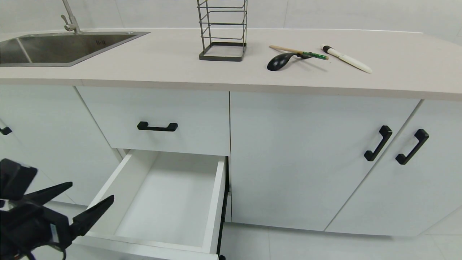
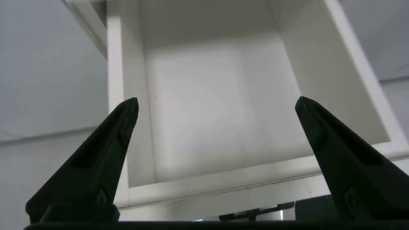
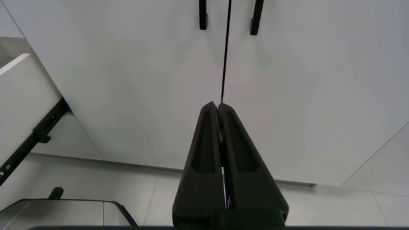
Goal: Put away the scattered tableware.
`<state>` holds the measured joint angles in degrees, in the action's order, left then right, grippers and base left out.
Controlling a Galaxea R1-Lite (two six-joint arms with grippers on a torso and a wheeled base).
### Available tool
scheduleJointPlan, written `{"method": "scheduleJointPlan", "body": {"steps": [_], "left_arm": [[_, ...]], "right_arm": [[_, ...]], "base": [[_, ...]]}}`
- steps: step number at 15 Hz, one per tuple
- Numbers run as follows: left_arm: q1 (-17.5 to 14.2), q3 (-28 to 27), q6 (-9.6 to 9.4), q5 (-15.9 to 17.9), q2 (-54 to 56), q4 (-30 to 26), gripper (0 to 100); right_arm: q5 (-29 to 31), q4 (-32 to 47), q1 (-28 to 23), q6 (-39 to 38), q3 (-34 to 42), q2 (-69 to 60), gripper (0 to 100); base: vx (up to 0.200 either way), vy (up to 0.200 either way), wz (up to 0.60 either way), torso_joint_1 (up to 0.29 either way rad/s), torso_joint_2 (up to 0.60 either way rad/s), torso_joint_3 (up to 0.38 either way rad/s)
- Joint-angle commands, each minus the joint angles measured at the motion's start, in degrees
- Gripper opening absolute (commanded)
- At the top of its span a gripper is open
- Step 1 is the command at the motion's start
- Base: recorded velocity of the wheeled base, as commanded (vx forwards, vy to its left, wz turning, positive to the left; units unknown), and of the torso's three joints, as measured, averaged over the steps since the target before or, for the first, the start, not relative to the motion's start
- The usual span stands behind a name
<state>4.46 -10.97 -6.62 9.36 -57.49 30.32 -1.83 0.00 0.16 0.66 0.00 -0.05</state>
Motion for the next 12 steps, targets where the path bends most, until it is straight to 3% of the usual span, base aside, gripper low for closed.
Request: {"method": "scheduleJointPlan", "body": {"steps": [1, 3, 4, 6, 7, 10, 11, 12], "left_arm": [[-1.9, 2.3, -2.52, 0.6, 19.2, -0.2, 100], [-3.4, 3.4, -5.95, 0.7, 26.3, -1.0, 100], [-4.0, 4.5, -6.65, 0.7, 30.0, -1.7, 100], [-4.4, 8.2, -6.65, 0.7, 37.2, -3.5, 100], [-4.3, 11.0, -6.65, 0.7, 44.0, -7.8, 100], [-4.1, 10.9, -6.65, 1.1, 57.1, -24.2, 100], [-4.3, 10.9, -6.39, 1.0, 57.5, -26.3, 100], [-4.4, 10.8, -4.89, 0.8, 57.5, -27.4, 100]], "right_arm": [[0.0, -0.1, 0.0, 0.0, 0.0, 0.0, 0], [0.0, -0.1, 0.0, 0.0, 0.0, 0.0, 0], [0.0, -0.1, 0.0, 0.0, 0.0, 0.0, 0], [0.0, -0.1, 0.0, 0.0, 0.0, 0.0, 0], [0.0, -0.1, 0.0, 0.0, 0.0, 0.0, 0], [0.0, -0.1, 0.0, 0.0, 0.0, 0.0, 0], [0.0, -0.1, 0.0, 0.0, 0.0, 0.0, 0], [0.0, 0.0, 0.0, 0.0, 0.0, 0.0, 0]], "base": [[0.000, 0.000, 0.00, 0.000, 0.00, 0.000], [0.000, 0.000, 0.00, 0.000, 0.00, 0.000], [0.000, 0.000, 0.00, 0.000, 0.00, 0.000], [0.000, 0.000, 0.00, 0.000, 0.00, 0.000], [0.000, 0.000, 0.00, 0.000, 0.00, 0.000], [0.000, 0.000, 0.00, 0.000, 0.00, 0.000], [0.000, 0.000, 0.00, 0.000, 0.00, 0.000], [0.000, 0.000, 0.00, 0.000, 0.00, 0.000]]}}
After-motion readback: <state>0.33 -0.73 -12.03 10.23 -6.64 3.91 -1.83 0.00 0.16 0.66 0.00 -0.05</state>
